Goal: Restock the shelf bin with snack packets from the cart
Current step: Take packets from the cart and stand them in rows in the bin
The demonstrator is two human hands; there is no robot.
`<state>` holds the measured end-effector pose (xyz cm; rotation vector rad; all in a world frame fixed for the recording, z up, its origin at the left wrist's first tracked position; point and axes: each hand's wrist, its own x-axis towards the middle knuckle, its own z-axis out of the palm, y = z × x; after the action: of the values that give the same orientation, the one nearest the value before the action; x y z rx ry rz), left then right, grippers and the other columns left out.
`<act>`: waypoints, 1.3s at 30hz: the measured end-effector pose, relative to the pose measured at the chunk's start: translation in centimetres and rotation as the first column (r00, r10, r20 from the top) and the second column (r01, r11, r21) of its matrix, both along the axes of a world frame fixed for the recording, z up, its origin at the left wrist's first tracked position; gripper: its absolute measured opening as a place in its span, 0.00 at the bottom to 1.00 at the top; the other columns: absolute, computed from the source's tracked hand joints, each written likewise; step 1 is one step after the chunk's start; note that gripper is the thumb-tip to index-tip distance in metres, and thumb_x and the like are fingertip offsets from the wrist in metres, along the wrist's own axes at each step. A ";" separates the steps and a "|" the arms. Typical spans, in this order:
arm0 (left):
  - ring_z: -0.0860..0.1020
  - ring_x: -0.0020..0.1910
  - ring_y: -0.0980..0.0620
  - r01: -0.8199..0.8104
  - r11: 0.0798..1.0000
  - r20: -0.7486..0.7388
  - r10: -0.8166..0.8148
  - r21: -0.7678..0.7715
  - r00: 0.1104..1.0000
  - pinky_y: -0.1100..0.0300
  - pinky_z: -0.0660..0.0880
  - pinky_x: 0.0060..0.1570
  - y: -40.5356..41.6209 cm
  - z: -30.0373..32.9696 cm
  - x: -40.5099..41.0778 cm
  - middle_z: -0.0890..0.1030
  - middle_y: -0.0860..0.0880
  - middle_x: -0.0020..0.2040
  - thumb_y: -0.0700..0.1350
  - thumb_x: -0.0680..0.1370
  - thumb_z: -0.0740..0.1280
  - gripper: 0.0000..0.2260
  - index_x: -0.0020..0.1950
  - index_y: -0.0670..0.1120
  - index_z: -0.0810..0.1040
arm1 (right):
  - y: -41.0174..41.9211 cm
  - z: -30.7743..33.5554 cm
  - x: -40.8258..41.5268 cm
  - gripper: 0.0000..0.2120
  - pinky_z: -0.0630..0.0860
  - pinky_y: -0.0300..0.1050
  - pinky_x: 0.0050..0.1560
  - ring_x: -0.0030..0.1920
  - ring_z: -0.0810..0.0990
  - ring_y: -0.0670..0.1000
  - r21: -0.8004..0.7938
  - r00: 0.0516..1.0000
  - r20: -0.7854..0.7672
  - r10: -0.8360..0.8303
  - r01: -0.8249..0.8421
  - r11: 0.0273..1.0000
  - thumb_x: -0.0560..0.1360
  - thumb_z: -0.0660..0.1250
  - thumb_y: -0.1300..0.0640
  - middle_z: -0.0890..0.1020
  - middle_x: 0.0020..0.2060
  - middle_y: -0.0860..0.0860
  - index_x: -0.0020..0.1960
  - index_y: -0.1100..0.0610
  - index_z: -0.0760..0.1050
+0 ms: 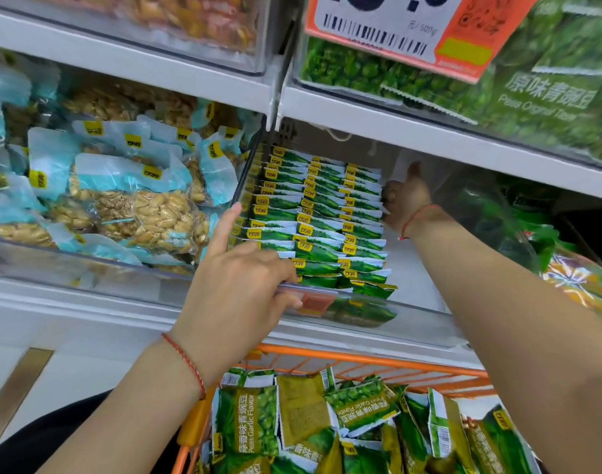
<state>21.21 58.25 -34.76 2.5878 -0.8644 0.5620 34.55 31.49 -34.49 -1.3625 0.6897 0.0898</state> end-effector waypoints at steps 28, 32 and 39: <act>0.79 0.45 0.49 0.095 0.991 -0.336 -0.058 0.096 0.940 0.53 0.75 0.39 -3.1 2.3 -11.2 0.81 0.52 0.42 0.51 0.81 0.57 0.12 0.51 0.50 0.79 | 3.9 5.7 -26.8 0.12 0.70 0.33 0.24 0.17 0.72 0.44 -0.660 0.927 -0.068 0.370 -0.319 0.680 0.78 0.61 0.56 0.74 0.18 0.50 0.40 0.59 0.78; 0.79 0.50 0.43 0.093 0.944 -0.459 0.067 0.316 0.886 0.55 0.73 0.39 -6.3 -0.1 -11.3 0.81 0.45 0.50 0.50 0.82 0.55 0.14 0.54 0.46 0.78 | 2.3 3.0 -30.0 0.15 0.73 0.35 0.29 0.21 0.77 0.45 -0.677 0.895 -0.232 0.382 -0.431 0.597 0.79 0.61 0.53 0.78 0.20 0.49 0.41 0.61 0.79; 0.79 0.52 0.46 0.020 0.946 -0.357 0.102 0.324 0.928 0.58 0.71 0.39 -8.5 -1.9 -11.5 0.80 0.48 0.53 0.60 0.79 0.60 0.19 0.62 0.49 0.73 | 2.3 1.5 -32.2 0.07 0.77 0.47 0.43 0.35 0.81 0.51 -0.514 0.990 -0.003 0.144 -0.125 0.849 0.78 0.62 0.52 0.83 0.32 0.50 0.42 0.51 0.75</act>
<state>9.70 49.73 -36.62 2.8736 -0.8264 -0.0773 2.35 33.81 -33.00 -1.9251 0.6083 -0.0106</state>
